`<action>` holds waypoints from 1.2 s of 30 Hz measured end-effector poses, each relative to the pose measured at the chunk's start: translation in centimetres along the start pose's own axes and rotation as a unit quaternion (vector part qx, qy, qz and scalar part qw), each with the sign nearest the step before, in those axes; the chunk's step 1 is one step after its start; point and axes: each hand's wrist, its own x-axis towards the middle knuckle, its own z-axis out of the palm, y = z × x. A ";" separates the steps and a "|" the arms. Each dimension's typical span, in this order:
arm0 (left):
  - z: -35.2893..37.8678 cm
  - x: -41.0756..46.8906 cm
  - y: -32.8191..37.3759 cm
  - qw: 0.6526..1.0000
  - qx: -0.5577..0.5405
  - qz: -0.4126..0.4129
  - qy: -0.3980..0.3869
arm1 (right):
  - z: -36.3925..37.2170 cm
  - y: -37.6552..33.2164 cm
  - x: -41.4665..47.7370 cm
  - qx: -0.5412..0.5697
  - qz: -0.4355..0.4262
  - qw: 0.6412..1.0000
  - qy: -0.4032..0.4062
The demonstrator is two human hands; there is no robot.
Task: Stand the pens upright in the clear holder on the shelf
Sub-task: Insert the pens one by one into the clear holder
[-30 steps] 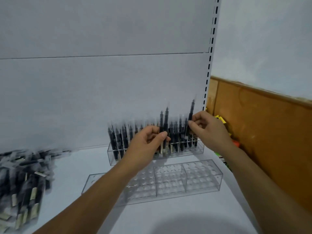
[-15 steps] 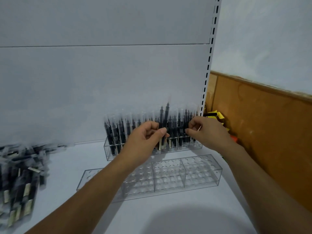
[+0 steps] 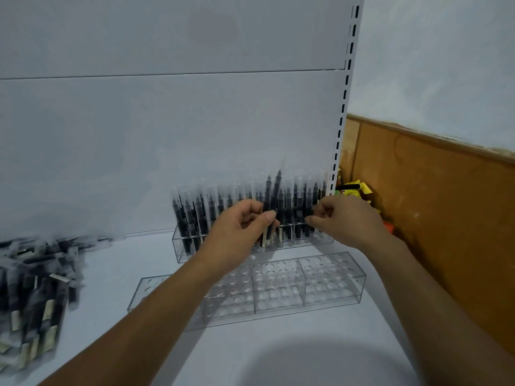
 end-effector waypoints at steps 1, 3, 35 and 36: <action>0.0 0.0 0.0 1.000 0.002 -0.002 0.000 | -0.2 0.1 -0.3 0.007 0.000 1.000 0.008; -0.1 0.0 0.0 1.000 0.004 -0.005 0.000 | -0.7 0.0 -0.8 0.064 -0.017 0.997 0.031; 0.1 0.1 -0.2 1.000 -0.004 -0.019 0.006 | 0.0 1.2 0.9 0.186 -0.037 0.964 0.184; 0.1 0.1 -0.2 1.000 -0.005 -0.019 0.006 | 0.2 1.2 1.0 0.168 -0.035 0.970 0.174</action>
